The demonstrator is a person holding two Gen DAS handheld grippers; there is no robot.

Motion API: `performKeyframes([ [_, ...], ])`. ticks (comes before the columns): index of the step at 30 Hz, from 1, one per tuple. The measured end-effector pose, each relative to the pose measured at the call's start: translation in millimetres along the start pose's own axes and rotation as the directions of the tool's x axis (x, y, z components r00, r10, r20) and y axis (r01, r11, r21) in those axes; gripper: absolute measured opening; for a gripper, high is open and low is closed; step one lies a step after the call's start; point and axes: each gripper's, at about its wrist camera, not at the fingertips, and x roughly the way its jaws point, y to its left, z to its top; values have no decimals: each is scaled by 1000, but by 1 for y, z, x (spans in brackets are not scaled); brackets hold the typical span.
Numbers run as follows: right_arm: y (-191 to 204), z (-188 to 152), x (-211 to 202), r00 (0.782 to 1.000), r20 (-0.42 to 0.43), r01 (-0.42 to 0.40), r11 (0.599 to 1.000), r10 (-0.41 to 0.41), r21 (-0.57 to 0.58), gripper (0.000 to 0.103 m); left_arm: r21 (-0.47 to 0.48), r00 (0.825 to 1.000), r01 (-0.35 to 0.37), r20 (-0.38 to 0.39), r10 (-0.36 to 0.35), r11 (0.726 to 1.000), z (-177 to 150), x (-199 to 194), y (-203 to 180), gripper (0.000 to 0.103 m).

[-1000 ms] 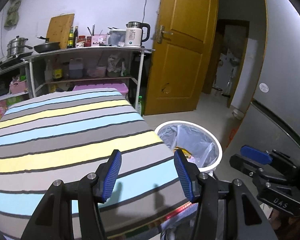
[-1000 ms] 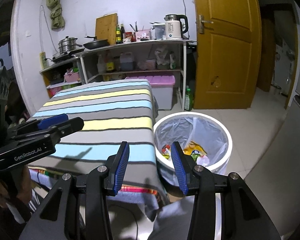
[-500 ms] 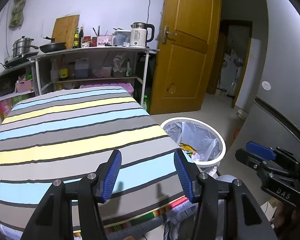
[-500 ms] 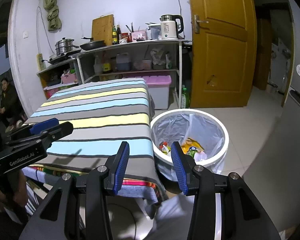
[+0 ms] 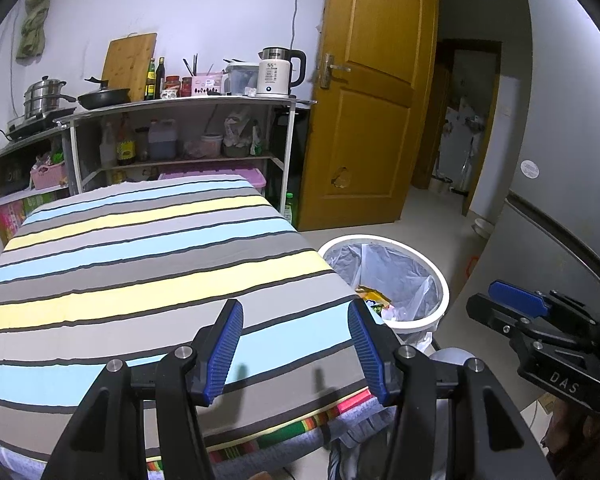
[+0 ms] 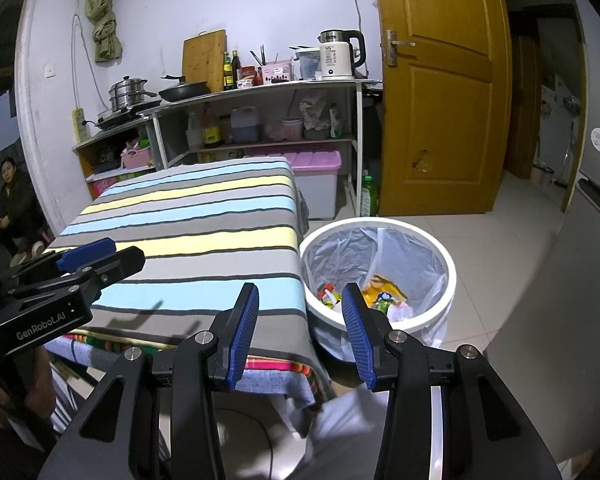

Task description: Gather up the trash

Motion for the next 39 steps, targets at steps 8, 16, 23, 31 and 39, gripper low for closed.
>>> performKeyframes([
  [8,-1,0,0,1000,-1,-1,1000,1,0,44,8,1000,-3,2,3,1000,0,0,-2,54],
  [16,-2,-1,1,1000,-1,1,1000,-1,1,44,10,1000,-8,2,8,1000,0,0,-2,54],
  [23,-2,0,1,1000,-1,-1,1000,1,1,44,11,1000,-11,3,11,1000,0,0,-2,54],
  [31,-2,0,1,1000,-1,0,1000,0,1,44,16,1000,-18,3,18,1000,0,-1,2,54],
  [39,-1,0,0,1000,-2,0,1000,0,2,44,22,1000,-20,-2,20,1000,-1,-1,3,54],
])
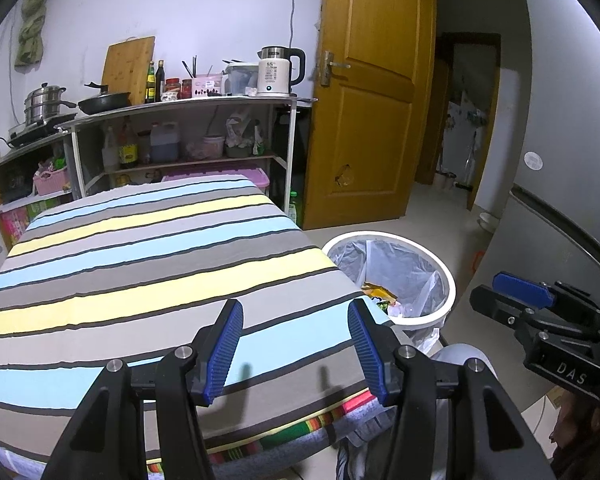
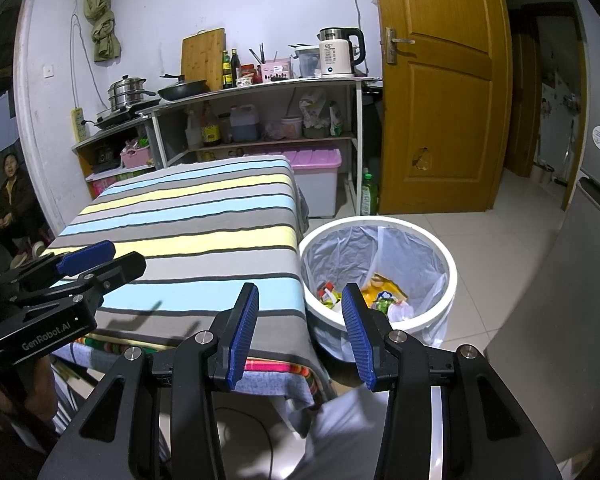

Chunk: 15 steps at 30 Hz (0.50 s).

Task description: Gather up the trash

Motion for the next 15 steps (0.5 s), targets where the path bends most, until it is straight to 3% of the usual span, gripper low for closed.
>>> performKeyframes([
  [15,0,-2,1,1000,-3,0,1000,0,0,44,11,1000,-3,-10,3,1000,-1,1,1,54],
])
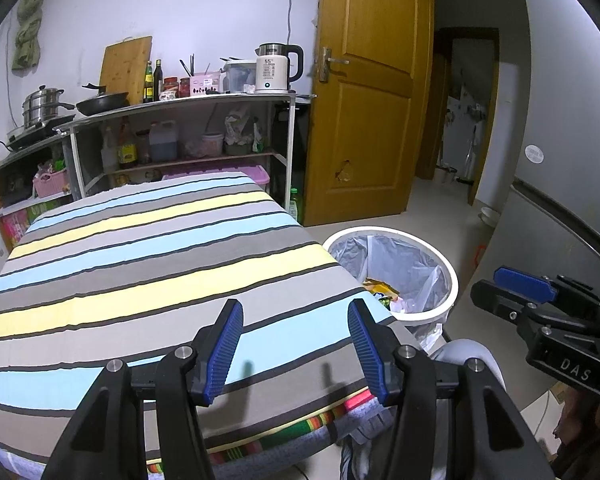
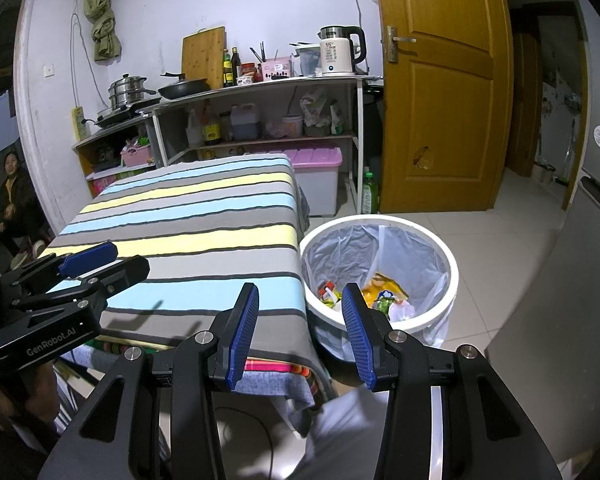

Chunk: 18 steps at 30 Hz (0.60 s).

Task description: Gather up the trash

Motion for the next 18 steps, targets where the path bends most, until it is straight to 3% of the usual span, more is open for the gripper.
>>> performKeyframes([
  [18,-2,0,1,1000,-2,-2,1000,2,0,44,1,1000,10,-1,-10,1000,2,-3,0,54],
])
